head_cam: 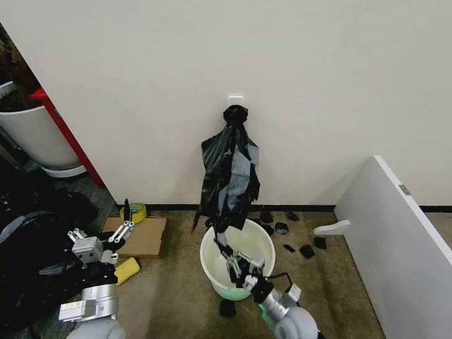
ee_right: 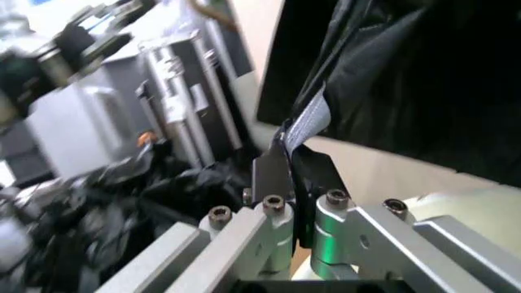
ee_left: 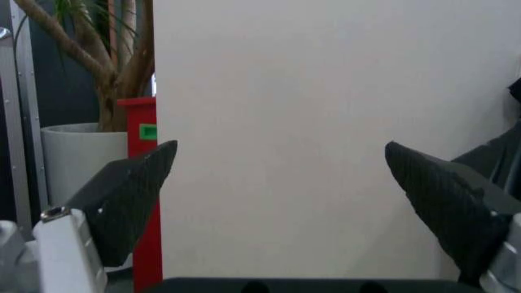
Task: Place the garbage bag over the trash bin.
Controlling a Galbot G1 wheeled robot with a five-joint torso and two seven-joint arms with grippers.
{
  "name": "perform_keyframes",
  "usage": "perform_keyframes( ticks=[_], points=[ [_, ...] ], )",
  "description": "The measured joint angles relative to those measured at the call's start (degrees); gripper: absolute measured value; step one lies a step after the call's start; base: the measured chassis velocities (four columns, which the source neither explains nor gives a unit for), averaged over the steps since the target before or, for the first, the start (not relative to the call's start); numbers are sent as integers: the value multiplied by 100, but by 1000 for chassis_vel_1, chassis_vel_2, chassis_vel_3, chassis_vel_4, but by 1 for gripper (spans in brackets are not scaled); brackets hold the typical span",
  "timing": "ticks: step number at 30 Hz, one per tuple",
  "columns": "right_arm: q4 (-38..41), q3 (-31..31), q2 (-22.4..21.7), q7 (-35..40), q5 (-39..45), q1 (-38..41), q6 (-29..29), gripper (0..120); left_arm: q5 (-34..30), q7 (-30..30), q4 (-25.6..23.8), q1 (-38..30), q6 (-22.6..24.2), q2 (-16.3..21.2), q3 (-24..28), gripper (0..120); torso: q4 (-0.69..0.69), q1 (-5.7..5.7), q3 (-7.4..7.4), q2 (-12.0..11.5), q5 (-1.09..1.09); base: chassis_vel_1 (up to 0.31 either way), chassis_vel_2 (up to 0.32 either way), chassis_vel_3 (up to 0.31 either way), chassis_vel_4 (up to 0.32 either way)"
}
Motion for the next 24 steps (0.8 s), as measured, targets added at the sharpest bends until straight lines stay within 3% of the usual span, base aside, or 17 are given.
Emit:
perform_keyframes(
  ticks=[5, 19, 24],
  points=[
    [-247, 252, -38, -723, -316, -59, 190, 0, -38, 2, 21, -47, 15, 4, -1, 100, 0, 0, 1, 0, 0, 0, 0, 0, 0],
    [-253, 356, 64, -454, -215, 137, 318, 0, -66, 6, 57, -78, 22, 23, -4, 100, 1, 0, 1, 0, -1, 0, 0, 0, 0],
    [-216, 337, 41, -248, -446, 64, 627, 20, -66, 15, 84, -98, 29, 34, 9, 100, 0, 0, 1, 0, 0, 0, 0, 0, 0]
  ],
)
